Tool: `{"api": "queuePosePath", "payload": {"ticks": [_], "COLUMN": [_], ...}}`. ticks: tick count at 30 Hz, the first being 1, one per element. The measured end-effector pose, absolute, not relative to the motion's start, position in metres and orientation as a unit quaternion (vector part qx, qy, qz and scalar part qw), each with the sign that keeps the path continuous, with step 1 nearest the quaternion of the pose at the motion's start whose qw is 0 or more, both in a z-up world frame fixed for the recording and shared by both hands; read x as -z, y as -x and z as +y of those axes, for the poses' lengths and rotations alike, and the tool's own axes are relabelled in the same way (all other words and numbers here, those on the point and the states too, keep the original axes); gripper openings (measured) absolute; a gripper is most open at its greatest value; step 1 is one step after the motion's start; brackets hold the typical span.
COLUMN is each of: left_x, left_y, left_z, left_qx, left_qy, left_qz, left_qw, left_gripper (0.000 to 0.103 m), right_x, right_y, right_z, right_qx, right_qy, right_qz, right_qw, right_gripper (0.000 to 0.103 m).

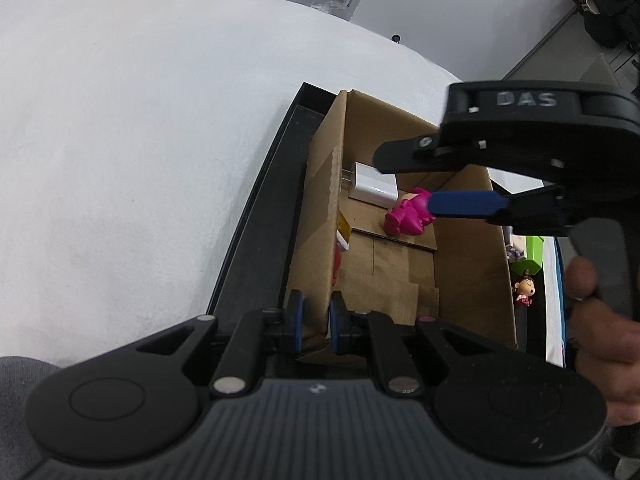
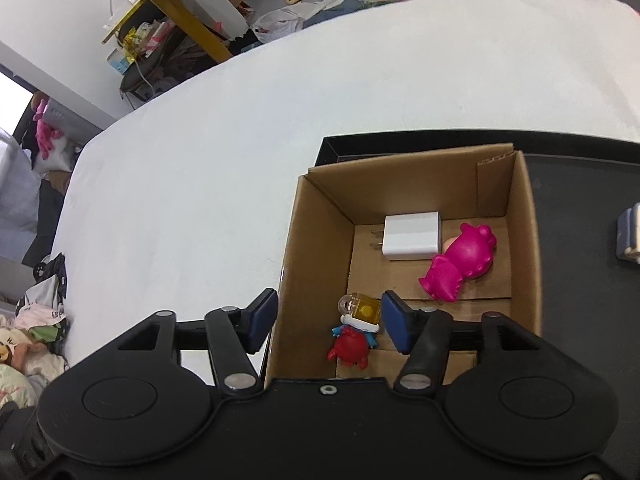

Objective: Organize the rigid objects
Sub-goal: 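Open the right tool to release the blue-red toy into the box, then move the right tool to the brown-haired girl figurine on the tray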

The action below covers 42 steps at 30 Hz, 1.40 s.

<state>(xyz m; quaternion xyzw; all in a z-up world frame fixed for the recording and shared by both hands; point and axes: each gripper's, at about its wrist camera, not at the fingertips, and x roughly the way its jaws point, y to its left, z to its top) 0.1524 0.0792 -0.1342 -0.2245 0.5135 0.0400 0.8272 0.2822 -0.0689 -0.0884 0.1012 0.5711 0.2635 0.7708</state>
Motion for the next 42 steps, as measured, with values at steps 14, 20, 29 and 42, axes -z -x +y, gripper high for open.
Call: {"api": "queuePosePath", "payload": {"ticks": [14, 20, 29, 42], "left_x": [0.13, 0.129, 0.129, 0.126], "left_y": [-0.154, -0.155, -0.156, -0.158], "left_z": [0.072, 0.067, 0.06, 0.052], "left_qx": [-0.05, -0.058, -0.065, -0.08], "left_qy": [0.206, 0.197, 0.183, 0.152], "left_qz": [0.515, 0.516, 0.516, 0.521], "left_qw": [0.83, 0.832, 0.835, 0.836], "left_gripper": [0.012, 0.011, 0.011, 0.01], "right_x": [0.055, 0.042, 0.035, 0.045], "right_y": [-0.269, -0.259, -0.25, -0.249], "right_z": [-0.097, -0.125, -0.168, -0.217], "right_qx": [-0.277, -0.28, -0.272, -0.285], "right_qy": [-0.027, -0.012, -0.036, -0.086], "right_qz": [0.542, 0.519, 0.493, 0.494], "right_qw": [0.792, 0.807, 0.826, 0.817], "right_gripper": [0.077, 0.077, 0.084, 0.087]}}
